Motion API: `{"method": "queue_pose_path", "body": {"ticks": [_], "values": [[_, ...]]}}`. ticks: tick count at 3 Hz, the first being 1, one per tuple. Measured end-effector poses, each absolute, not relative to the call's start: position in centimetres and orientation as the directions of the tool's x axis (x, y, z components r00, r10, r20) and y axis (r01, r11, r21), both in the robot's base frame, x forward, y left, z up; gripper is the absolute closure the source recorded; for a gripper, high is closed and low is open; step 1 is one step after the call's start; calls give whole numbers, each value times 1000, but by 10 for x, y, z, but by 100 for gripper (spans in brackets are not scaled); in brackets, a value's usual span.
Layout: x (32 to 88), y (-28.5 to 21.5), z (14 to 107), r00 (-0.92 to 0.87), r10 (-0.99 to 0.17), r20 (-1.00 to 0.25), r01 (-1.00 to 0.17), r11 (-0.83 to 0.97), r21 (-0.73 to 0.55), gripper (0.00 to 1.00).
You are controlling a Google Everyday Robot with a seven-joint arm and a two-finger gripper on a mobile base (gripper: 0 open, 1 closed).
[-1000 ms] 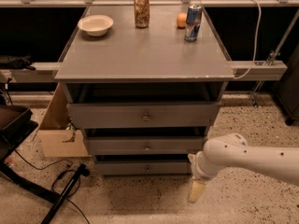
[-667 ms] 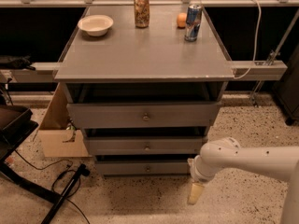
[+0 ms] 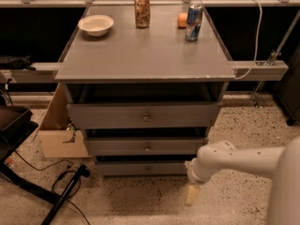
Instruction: Open bottom drawer
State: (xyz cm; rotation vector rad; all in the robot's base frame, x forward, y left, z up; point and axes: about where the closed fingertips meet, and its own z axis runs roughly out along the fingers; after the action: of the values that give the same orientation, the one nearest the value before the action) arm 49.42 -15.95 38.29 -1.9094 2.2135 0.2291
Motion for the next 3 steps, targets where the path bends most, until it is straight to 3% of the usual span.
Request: {"method": "queue_pose_path", "body": {"ticks": [1, 3], "values": [[513, -145, 319, -129, -960, -250, -991, 136, -9, 0], [566, -144, 216, -126, -986, -112, -991, 130, -27, 0]]}}
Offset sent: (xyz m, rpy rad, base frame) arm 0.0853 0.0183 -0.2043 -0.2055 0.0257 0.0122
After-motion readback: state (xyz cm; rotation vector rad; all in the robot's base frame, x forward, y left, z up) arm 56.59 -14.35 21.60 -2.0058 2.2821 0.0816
